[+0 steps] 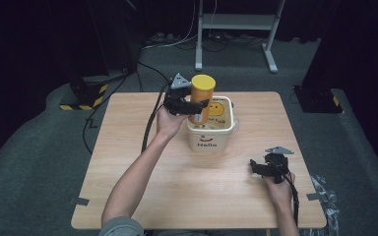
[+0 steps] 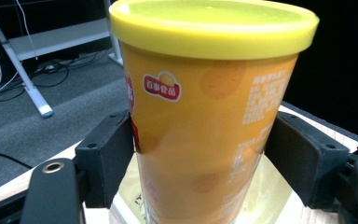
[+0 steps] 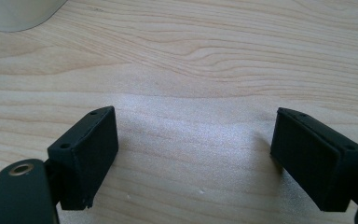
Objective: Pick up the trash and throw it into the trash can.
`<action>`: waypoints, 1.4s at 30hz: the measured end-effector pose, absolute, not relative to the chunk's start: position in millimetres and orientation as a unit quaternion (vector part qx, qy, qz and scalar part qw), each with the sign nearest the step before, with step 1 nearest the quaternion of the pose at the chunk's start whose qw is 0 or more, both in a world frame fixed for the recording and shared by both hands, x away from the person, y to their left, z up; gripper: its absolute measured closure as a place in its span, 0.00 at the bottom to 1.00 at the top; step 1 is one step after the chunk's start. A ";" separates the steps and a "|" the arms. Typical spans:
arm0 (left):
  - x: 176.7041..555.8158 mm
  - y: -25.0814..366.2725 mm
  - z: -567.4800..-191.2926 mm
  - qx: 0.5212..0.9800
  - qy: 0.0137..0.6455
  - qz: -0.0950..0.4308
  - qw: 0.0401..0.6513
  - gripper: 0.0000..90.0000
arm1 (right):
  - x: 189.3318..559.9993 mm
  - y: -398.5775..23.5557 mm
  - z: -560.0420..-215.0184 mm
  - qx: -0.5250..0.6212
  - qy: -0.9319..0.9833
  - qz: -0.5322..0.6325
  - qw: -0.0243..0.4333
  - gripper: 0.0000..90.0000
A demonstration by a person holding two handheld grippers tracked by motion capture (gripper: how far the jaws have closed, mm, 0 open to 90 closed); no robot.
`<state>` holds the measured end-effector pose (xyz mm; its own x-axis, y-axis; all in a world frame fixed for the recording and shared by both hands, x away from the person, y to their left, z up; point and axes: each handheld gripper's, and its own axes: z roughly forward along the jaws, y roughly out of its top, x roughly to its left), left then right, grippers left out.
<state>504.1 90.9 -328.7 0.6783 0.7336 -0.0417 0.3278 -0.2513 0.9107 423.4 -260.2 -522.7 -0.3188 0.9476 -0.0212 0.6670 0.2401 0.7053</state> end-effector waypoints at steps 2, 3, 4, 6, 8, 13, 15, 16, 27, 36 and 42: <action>505.2 89.0 -330.3 0.766 0.346 0.201 0.503 0.27 | 423.4 -260.2 -522.6 0.537 0.753 0.304 0.230 0.16; 505.8 87.9 -331.1 0.767 0.346 0.201 0.502 0.27 | 423.4 -260.2 -522.6 0.536 0.753 0.304 0.230 0.16; 506.4 87.1 -331.9 0.768 0.344 0.201 0.501 0.27 | 423.4 -260.2 -522.6 0.536 0.753 0.304 0.230 0.16; 507.7 85.3 -333.3 0.769 0.342 0.201 0.501 0.27 | 423.4 -260.3 -522.6 0.536 0.753 0.304 0.230 0.16; 509.0 83.5 -335.1 0.770 0.342 0.200 0.501 0.27 | 423.0 -259.8 -522.3 0.539 0.753 0.303 0.226 0.16; 512.7 79.6 -340.6 0.776 0.340 0.199 0.493 0.27 | 423.0 -259.8 -522.4 0.539 0.753 0.303 0.226 0.16; 513.3 77.8 -342.6 0.777 0.342 0.199 0.490 0.27 | 423.1 -260.0 -522.4 0.538 0.753 0.303 0.227 0.16; 513.6 77.0 -343.6 0.777 0.343 0.198 0.489 0.27 | 423.1 -260.0 -522.3 0.538 0.753 0.303 0.227 0.16; 518.4 75.7 -361.0 0.781 0.356 0.192 0.476 0.27 | 423.1 -260.0 -522.5 0.538 0.753 0.304 0.227 0.16; 516.3 77.3 -367.0 0.778 0.358 0.198 0.477 0.33 | 423.6 -260.4 -523.0 0.534 0.754 0.304 0.233 0.16; 513.4 77.9 -376.1 0.783 0.360 0.194 0.469 0.34 | 423.6 -260.4 -522.9 0.534 0.754 0.304 0.232 0.16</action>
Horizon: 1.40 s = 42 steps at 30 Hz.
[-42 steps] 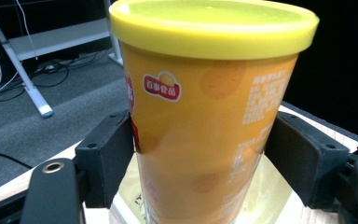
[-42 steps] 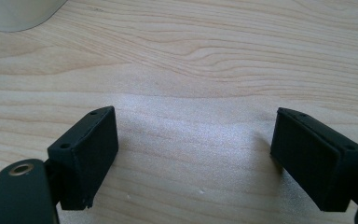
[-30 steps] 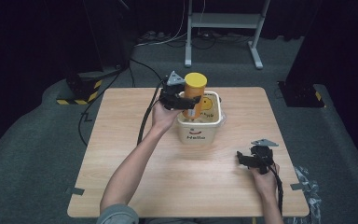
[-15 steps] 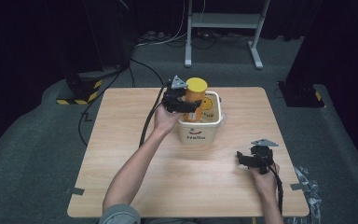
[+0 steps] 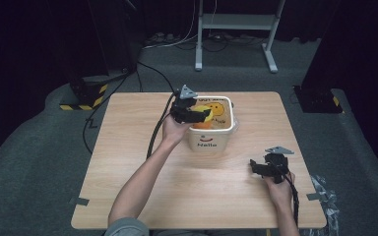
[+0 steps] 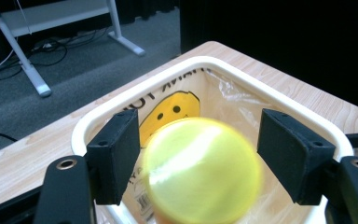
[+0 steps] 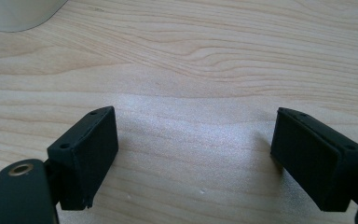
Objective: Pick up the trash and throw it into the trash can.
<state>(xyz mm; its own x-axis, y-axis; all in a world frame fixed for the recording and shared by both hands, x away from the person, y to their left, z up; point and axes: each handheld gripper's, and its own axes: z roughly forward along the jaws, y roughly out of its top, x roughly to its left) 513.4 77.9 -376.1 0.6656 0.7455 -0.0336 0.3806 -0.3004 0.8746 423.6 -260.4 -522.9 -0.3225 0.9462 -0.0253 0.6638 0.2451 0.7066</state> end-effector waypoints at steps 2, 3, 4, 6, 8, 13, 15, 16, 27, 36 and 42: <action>512.3 78.1 -377.1 0.783 0.359 0.195 0.469 0.33 | 423.6 -260.3 -522.9 0.534 0.754 0.304 0.232 0.16; 511.5 77.8 -377.4 0.782 0.361 0.193 0.471 0.33 | 423.6 -260.3 -522.9 0.534 0.754 0.304 0.232 0.16; 510.8 78.5 -377.2 0.783 0.358 0.194 0.470 0.33 | 423.6 -260.3 -522.9 0.534 0.754 0.304 0.232 0.16; 508.3 79.2 -376.6 0.781 0.360 0.194 0.473 0.33 | 423.5 -260.2 -522.9 0.535 0.754 0.304 0.231 0.16; 506.2 81.1 -375.9 0.778 0.361 0.194 0.477 0.33 | 423.6 -260.3 -523.0 0.534 0.754 0.304 0.232 0.16; 499.9 89.9 -374.7 0.775 0.363 0.197 0.478 0.32 | 423.6 -260.3 -523.0 0.534 0.754 0.304 0.232 0.16; 496.6 93.4 -374.7 0.773 0.365 0.198 0.479 0.32 | 423.6 -260.3 -523.0 0.534 0.754 0.304 0.232 0.16; 494.4 95.3 -374.5 0.772 0.368 0.197 0.480 0.31 | 423.6 -260.3 -523.0 0.534 0.754 0.304 0.232 0.16; 471.6 111.7 -373.3 0.765 0.369 0.199 0.489 0.31 | 423.6 -260.3 -522.9 0.534 0.754 0.304 0.232 0.16; 461.2 118.5 -369.2 0.762 0.375 0.205 0.487 0.31 | 423.6 -260.3 -523.0 0.534 0.754 0.304 0.233 0.16; 455.5 122.7 -368.6 0.759 0.378 0.205 0.489 0.31 | 423.6 -260.3 -523.0 0.534 0.754 0.304 0.233 0.16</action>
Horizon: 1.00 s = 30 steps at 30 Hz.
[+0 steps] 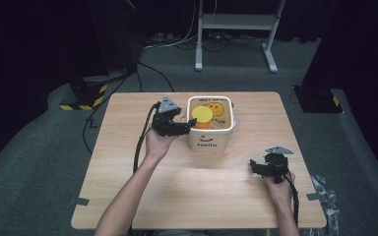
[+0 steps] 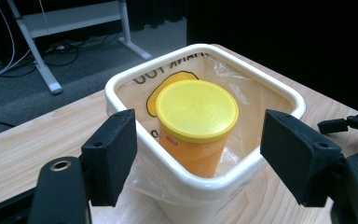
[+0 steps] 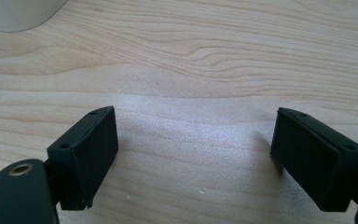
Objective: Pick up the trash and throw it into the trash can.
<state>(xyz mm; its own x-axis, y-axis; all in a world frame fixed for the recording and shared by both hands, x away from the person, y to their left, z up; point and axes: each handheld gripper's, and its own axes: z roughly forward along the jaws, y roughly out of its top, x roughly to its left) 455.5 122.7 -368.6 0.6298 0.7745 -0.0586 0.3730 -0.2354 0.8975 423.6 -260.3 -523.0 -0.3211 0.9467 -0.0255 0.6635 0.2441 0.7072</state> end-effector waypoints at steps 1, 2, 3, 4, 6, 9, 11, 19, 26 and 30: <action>454.3 124.0 -368.4 0.760 0.377 0.206 0.488 0.31 | 423.6 -260.3 -523.0 0.534 0.754 0.304 0.232 0.16; 452.9 124.9 -368.1 0.759 0.379 0.206 0.487 0.31 | 423.6 -260.3 -523.0 0.534 0.754 0.304 0.232 0.16; 451.4 126.4 -368.1 0.759 0.379 0.207 0.487 0.31 | 423.6 -260.2 -523.0 0.534 0.754 0.304 0.232 0.16; 450.1 127.7 -368.0 0.759 0.379 0.207 0.487 0.31 | 423.6 -260.3 -523.0 0.534 0.754 0.304 0.233 0.16; 447.3 130.7 -367.5 0.758 0.379 0.208 0.489 0.31 | 423.6 -260.3 -523.0 0.534 0.754 0.304 0.232 0.16; 442.7 135.5 -366.5 0.754 0.382 0.210 0.492 0.31 | 423.6 -260.2 -523.0 0.534 0.754 0.304 0.232 0.16; 439.6 138.3 -365.9 0.751 0.383 0.211 0.495 0.31 | 423.6 -260.2 -523.0 0.535 0.753 0.304 0.232 0.16; 429.6 145.6 -366.5 0.746 0.388 0.210 0.499 0.31 | 423.6 -260.2 -523.0 0.535 0.753 0.304 0.232 0.16; 423.9 149.8 -370.4 0.742 0.393 0.197 0.506 0.31 | 423.6 -260.2 -523.0 0.534 0.753 0.304 0.233 0.16; 420.2 151.9 -371.6 0.740 0.395 0.195 0.508 0.31 | 423.6 -260.2 -523.0 0.534 0.754 0.304 0.232 0.16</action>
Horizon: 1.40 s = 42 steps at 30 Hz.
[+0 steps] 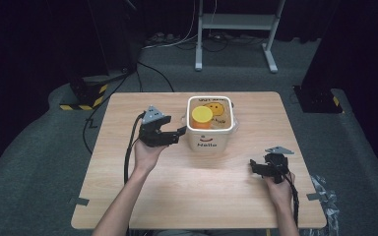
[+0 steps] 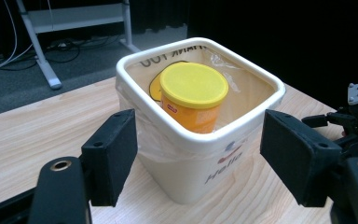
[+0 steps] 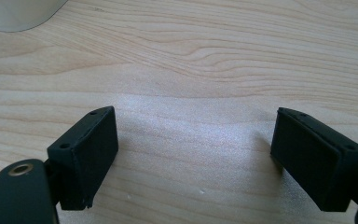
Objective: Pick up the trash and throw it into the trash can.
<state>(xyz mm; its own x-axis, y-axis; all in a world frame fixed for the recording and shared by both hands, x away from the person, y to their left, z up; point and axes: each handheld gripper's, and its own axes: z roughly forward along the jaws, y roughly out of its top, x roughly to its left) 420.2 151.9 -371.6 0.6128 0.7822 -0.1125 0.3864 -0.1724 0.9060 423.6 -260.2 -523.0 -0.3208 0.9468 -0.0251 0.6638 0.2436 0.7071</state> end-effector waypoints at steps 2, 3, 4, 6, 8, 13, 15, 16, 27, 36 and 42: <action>418.1 153.1 -372.1 0.740 0.396 0.194 0.508 0.31 | 423.6 -260.2 -523.0 0.535 0.753 0.304 0.232 0.16; 417.0 154.0 -372.5 0.740 0.397 0.195 0.507 0.31 | 423.6 -260.2 -523.0 0.534 0.753 0.304 0.232 0.16; 416.2 154.9 -373.0 0.740 0.397 0.194 0.508 0.31 | 423.6 -260.2 -523.0 0.535 0.753 0.304 0.232 0.16; 414.3 157.0 -374.5 0.739 0.399 0.191 0.508 0.31 | 423.6 -260.2 -523.0 0.535 0.753 0.304 0.232 0.16; 413.0 158.9 -377.0 0.738 0.401 0.190 0.509 0.31 | 423.6 -260.2 -523.0 0.534 0.753 0.304 0.232 0.16; 410.8 164.2 -382.8 0.735 0.408 0.187 0.508 0.31 | 423.6 -260.2 -523.0 0.534 0.754 0.304 0.233 0.16; 409.3 166.1 -384.1 0.735 0.412 0.185 0.505 0.31 | 423.6 -260.2 -523.0 0.534 0.753 0.304 0.232 0.16; 408.8 166.7 -384.7 0.735 0.413 0.185 0.506 0.31 | 423.6 -260.2 -523.0 0.534 0.754 0.304 0.232 0.16; 403.3 174.0 -392.2 0.731 0.425 0.181 0.503 0.30 | 423.6 -260.2 -523.0 0.534 0.754 0.304 0.233 0.16; 401.7 175.5 -398.8 0.731 0.433 0.178 0.496 0.30 | 423.4 -260.0 -523.0 0.536 0.753 0.305 0.231 0.16; 399.8 175.7 -404.5 0.735 0.434 0.180 0.489 0.30 | 423.6 -260.2 -523.0 0.534 0.754 0.304 0.232 0.16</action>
